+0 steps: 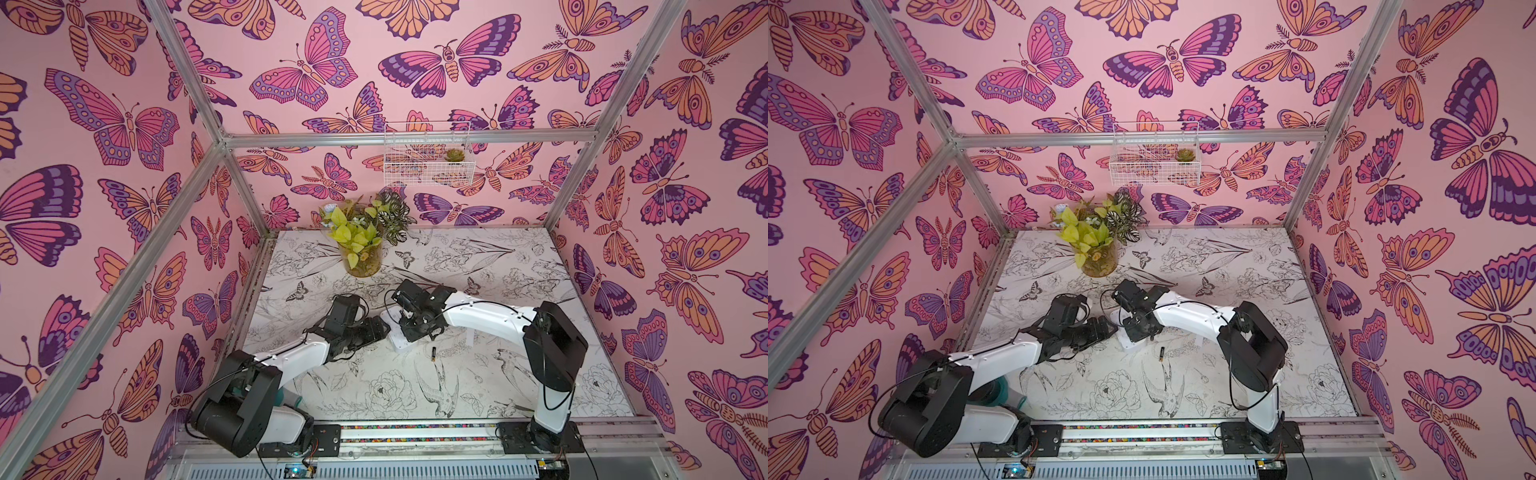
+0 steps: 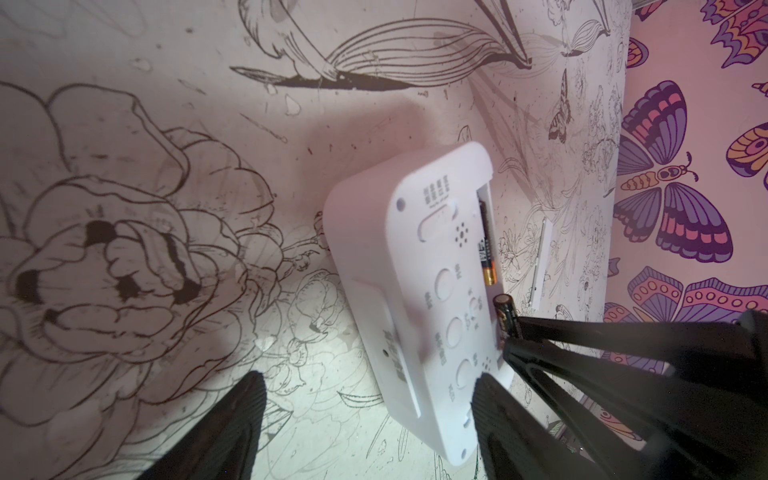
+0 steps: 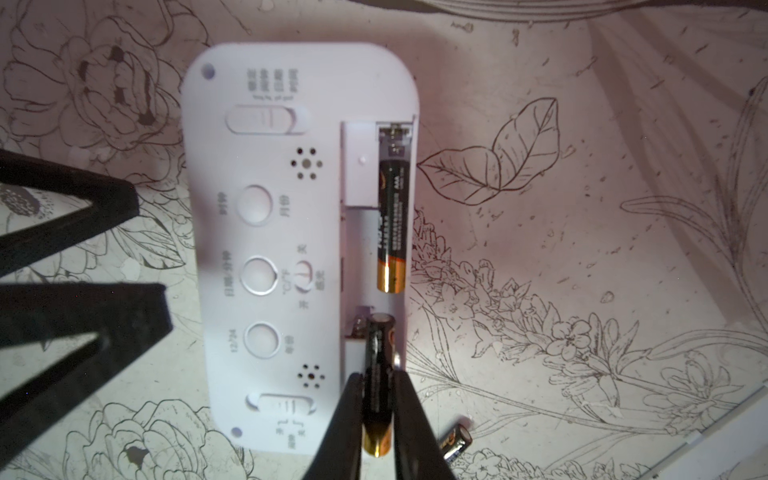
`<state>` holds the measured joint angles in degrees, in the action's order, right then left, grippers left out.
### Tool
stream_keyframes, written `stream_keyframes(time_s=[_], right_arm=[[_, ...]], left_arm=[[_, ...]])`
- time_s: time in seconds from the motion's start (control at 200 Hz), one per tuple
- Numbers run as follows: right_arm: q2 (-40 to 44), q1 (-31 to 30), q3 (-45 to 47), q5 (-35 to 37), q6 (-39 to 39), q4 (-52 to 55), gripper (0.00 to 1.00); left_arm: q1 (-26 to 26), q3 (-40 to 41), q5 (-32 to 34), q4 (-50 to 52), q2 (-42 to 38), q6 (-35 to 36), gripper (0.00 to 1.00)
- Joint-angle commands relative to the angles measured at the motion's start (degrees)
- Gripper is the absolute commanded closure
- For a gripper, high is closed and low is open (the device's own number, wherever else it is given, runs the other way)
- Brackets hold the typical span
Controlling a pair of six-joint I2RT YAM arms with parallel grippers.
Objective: Insert the battery into the alarm
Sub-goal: Install the battery in the alarm.
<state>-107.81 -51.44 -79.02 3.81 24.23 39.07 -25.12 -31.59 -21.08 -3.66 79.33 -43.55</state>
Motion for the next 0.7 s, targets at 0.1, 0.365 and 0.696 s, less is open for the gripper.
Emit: stream_keyframes(time_s=[0.1, 0.365, 0.696], right_arm=[[-0.23, 0.28, -1.3, 0.91, 1.22, 2.07, 0.79], [-0.03, 0.29, -1.86, 0.67, 1.34, 1.8, 0.75], [1.34, 0.28, -2.06, 0.83, 1.75, 1.57, 0.68]], left_arm=[[0.25, -0.92, 0.6, -0.5, 0.04, 0.53, 0.2], [0.2, -1.36, 0.9, -0.21, -0.11, 0.55, 0.2], [0.56, -5.48, 4.21, 3.14, 0.52, 2.38, 0.22]])
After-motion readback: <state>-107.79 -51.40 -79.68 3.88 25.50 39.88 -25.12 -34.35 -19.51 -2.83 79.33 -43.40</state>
